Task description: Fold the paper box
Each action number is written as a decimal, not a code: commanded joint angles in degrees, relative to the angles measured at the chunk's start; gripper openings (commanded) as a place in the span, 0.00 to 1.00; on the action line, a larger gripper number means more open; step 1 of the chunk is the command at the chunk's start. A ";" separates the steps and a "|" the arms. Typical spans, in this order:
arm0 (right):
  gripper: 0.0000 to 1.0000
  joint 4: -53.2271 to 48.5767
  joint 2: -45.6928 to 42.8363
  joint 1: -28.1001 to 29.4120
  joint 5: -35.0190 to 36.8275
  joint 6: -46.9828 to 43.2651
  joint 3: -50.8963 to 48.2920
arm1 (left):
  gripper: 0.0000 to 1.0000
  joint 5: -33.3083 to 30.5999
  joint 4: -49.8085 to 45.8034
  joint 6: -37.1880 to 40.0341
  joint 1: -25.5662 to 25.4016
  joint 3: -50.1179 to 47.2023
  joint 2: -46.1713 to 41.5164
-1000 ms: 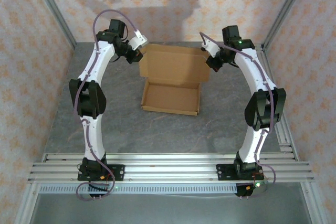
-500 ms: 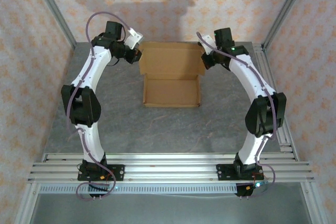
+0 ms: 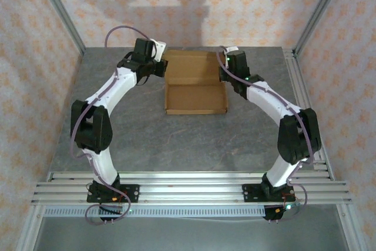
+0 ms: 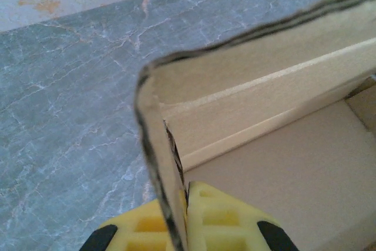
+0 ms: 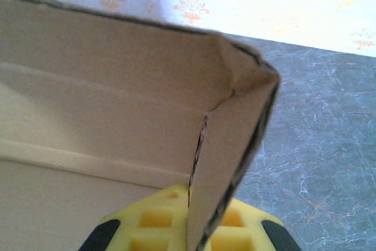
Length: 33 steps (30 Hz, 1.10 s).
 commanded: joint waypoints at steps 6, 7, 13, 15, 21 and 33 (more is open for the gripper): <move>0.00 23.37 -5.94 3.93 2.57 7.61 -10.17 | 0.00 0.08 13.00 -6.54 -3.62 -9.23 -6.91; 0.00 24.22 -6.16 4.03 2.69 7.68 -11.08 | 0.00 -0.21 13.72 -6.79 -3.81 -10.34 -7.24; 0.00 29.00 -7.96 5.06 4.09 7.86 -16.52 | 0.00 -3.11 18.21 -10.23 -5.09 -16.18 -8.53; 0.00 30.72 -8.25 5.56 4.58 7.68 -18.41 | 0.00 -4.37 19.24 -10.94 -5.70 -17.79 -8.84; 0.00 35.53 -9.67 5.84 4.48 7.09 -23.67 | 0.00 -6.91 21.62 -12.18 -7.10 -21.40 -9.81; 0.00 44.19 -12.91 6.14 1.86 5.89 -33.88 | 0.00 -11.31 27.84 -13.24 -9.77 -29.29 -13.58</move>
